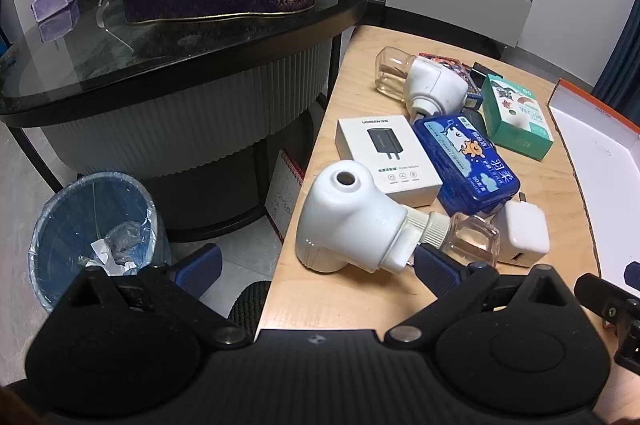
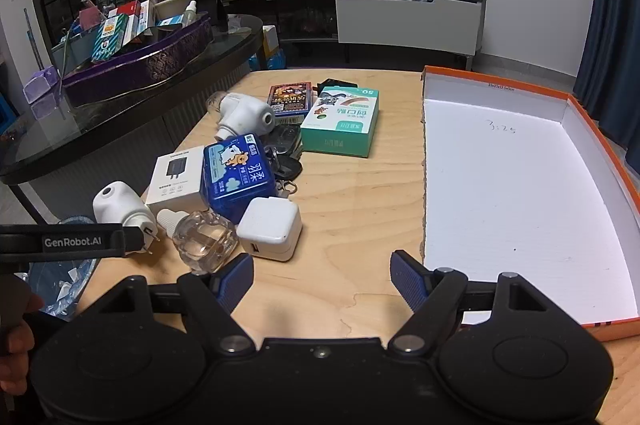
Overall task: Organize rigid objects
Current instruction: 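Move the left tool toward the white plug-in diffuser while the right tool approaches the white square charger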
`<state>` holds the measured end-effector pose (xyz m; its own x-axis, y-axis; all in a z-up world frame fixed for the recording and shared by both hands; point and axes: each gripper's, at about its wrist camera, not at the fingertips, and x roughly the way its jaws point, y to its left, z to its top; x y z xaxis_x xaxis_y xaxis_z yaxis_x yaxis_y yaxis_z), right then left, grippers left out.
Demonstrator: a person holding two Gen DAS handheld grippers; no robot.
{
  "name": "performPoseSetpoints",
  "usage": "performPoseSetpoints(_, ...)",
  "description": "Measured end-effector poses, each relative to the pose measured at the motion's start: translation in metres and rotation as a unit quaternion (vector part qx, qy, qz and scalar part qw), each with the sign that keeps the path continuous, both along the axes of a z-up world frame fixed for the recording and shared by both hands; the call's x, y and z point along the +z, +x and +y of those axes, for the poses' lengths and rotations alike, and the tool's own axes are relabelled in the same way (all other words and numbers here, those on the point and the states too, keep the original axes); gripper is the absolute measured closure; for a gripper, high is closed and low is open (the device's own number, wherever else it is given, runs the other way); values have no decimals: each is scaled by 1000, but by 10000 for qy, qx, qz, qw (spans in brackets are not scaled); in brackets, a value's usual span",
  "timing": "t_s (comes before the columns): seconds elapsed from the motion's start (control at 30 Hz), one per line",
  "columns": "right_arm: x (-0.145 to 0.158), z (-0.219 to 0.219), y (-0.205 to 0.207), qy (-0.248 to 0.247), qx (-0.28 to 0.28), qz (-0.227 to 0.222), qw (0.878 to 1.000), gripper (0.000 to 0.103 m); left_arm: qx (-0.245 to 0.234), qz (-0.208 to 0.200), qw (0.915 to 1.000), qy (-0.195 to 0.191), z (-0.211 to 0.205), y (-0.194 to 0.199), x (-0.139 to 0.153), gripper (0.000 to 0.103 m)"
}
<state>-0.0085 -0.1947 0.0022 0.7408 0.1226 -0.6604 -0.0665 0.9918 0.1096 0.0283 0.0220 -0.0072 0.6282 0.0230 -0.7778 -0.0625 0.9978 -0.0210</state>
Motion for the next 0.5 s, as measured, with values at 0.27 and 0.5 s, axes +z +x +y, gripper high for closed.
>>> performPoseSetpoints(0.27, -6, 1, 4, 71, 4, 59, 10000, 14, -97, 46, 9999, -58, -1, 4, -2, 0)
performPoseSetpoints(0.5, -10, 1, 7, 94, 0, 100, 9999, 14, -181, -79, 9997, -116, -2, 6, -1, 0)
